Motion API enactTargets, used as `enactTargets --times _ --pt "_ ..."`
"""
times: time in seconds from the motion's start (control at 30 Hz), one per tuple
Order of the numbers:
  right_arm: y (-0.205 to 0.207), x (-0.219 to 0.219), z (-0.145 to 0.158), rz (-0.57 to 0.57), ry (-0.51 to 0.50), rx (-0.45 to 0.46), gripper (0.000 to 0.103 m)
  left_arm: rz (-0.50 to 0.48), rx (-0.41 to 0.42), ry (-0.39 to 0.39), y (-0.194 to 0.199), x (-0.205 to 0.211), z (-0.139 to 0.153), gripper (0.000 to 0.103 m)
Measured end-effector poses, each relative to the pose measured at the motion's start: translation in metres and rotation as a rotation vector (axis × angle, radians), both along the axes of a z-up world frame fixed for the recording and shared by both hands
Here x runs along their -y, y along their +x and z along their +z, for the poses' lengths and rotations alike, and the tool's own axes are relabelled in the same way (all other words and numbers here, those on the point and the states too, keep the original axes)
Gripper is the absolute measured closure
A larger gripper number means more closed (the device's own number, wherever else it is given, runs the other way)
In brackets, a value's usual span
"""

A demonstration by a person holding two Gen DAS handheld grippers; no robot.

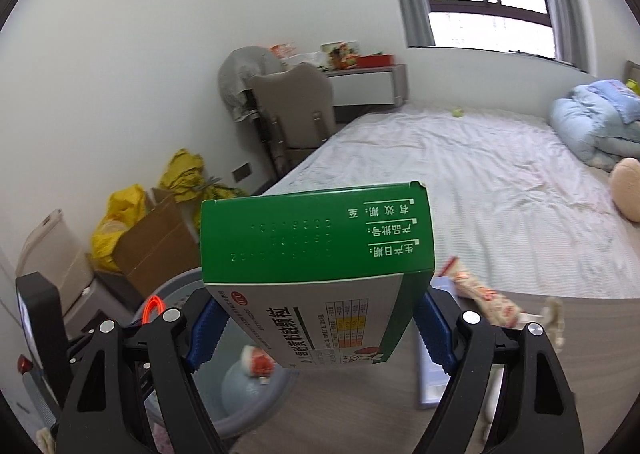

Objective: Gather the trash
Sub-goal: 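Carry the scoop and medicine box over the basket and release both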

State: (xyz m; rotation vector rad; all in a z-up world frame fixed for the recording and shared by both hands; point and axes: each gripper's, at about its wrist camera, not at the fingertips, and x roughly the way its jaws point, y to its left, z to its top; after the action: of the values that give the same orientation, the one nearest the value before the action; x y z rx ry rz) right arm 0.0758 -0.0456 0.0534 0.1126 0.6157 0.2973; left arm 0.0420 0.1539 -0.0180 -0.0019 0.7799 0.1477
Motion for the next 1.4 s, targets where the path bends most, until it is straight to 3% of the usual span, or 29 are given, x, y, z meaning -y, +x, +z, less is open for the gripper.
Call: enactTargets --times 0.23,0.47,0.9,1.4 --pt "0.011 -0.064 -0.019 0.121 0.008 -0.043 0.025 0.088 -0.034 0.008 0.001 -0.046 -0.008 0.073" --pt "0.024 -0.094 -0.045 0.175 0.004 -0.117 0.025 0.116 -0.055 0.002 0.005 -0.067 -0.015 0.073" --pt "0.032 -0.118 -0.070 0.216 -0.049 -0.187 0.024 0.116 -0.089 -0.032 0.013 -0.077 -0.029 0.072" --pt "0.031 -0.117 -0.080 0.206 -0.057 -0.209 0.024 0.090 -0.102 -0.067 0.016 -0.074 -0.031 0.071"
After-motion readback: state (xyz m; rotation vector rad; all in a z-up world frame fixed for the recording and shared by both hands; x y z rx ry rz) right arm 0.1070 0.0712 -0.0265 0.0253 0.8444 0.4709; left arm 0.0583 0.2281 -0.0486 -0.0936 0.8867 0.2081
